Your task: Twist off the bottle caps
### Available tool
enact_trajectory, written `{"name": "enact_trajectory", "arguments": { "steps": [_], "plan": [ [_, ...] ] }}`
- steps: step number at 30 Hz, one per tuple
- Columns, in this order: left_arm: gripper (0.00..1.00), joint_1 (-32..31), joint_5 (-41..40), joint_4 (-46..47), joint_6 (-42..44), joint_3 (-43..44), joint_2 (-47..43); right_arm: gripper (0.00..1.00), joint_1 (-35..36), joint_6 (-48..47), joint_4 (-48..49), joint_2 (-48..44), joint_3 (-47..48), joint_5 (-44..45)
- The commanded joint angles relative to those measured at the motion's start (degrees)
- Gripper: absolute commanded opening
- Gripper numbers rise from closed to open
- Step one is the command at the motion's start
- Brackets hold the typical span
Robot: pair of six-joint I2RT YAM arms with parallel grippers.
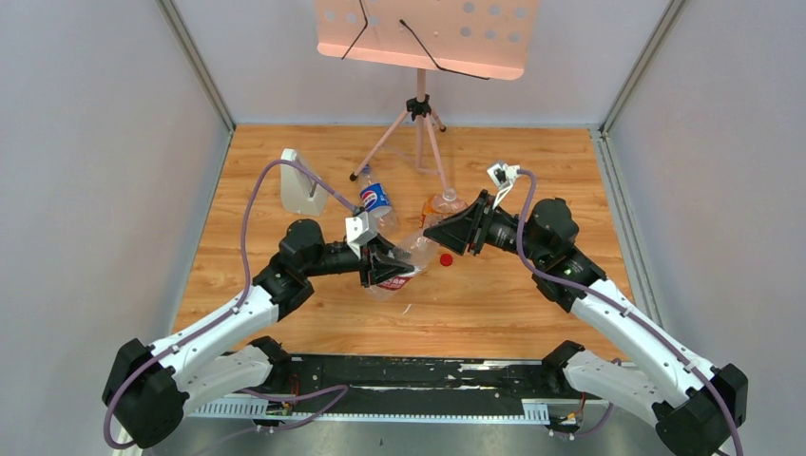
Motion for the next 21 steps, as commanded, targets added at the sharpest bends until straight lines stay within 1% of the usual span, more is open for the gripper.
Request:
{"name": "enact_trajectory", "arguments": {
  "steps": [1, 3, 5, 6, 7, 8, 9, 10, 11, 12, 13, 15, 17, 21],
  "plan": [
    [0.11, -0.15, -0.77, 1.36, -0.4, 1.97, -0.46, 0.28, 0.18, -0.84, 0.68, -0.85, 0.3, -0.64],
    [0.12, -0.15, -1.51, 1.36, -0.7, 2.01, -0.55, 0.23, 0.17, -1.09, 0.44, -0.81, 0.4, -0.72],
    [0.22, -0.15, -2.72, 0.88, -1.11, 2.04, -0.72, 0.2, 0.18, -1.41, -0.15, -0.87, 0.48, -0.46],
    [0.34, -0.15, -3.32, 0.27, -1.22, 2.07, -0.87, 0.19, 0.18, -1.58, -0.54, -0.89, 0.57, -0.2],
    [0.39, -0.15, -3.64, -0.12, -1.22, 2.24, -0.96, 0.17, 0.18, -1.8, -1.02, -0.99, 0.64, 0.11],
    [0.49, -0.15, -4.47, -1.15, -1.18, 2.39, -1.17, 0.16, 0.18, -2.06, -1.47, -1.1, 0.71, 0.48],
    [0.63, -0.15, -5.05, -1.62, -1.32, 2.54, -1.28, 0.14, 0.18, -2.28, -1.97, -1.22, 0.75, 1.03],
    [0.69, -0.15, -5.97, -2.36, -1.36, 2.58, -1.58, 0.13, 0.18, -2.56, -2.54, -1.45, 0.82, 1.61],
    [0.79, -0.15, -6.37, -2.67, -1.28, 2.61, -1.75, 0.12, 0.18, -2.77, -3.11, -1.57, 0.88, 2.17],
    [0.83, -0.15, -7.31, -3.06, -1.25, 2.62, -2.14, 0.12, 0.18, -3.04, -3.64, -1.64, 0.93, 2.58],
    [0.91, -0.15, -7.79, -3.19, -1.19, 2.58, -2.38, 0.11, 0.18, -3.41, -4.43, -1.66, 1.0, 3.01],
    [0.99, -0.15, -9.9, -3.6, -0.94, 2.35, -3.17, 0.1, 0.18, -4.03, -5.82, -1.77, 1.15, 3.96],
    [1.0, -0.15, -11.7, -3.85, -0.8, 2.03, -4.02, 0.09, 0.18, -4.87, -7.01, -1.86, 1.32, 4.97],
    [1.0, -0.15, -16.57, -4.93, -0.99, 1.53, -6.29, 0.08, 0.18, -7.42, -14.47, -2.54, 2.78, 9.94]
  ]
}}
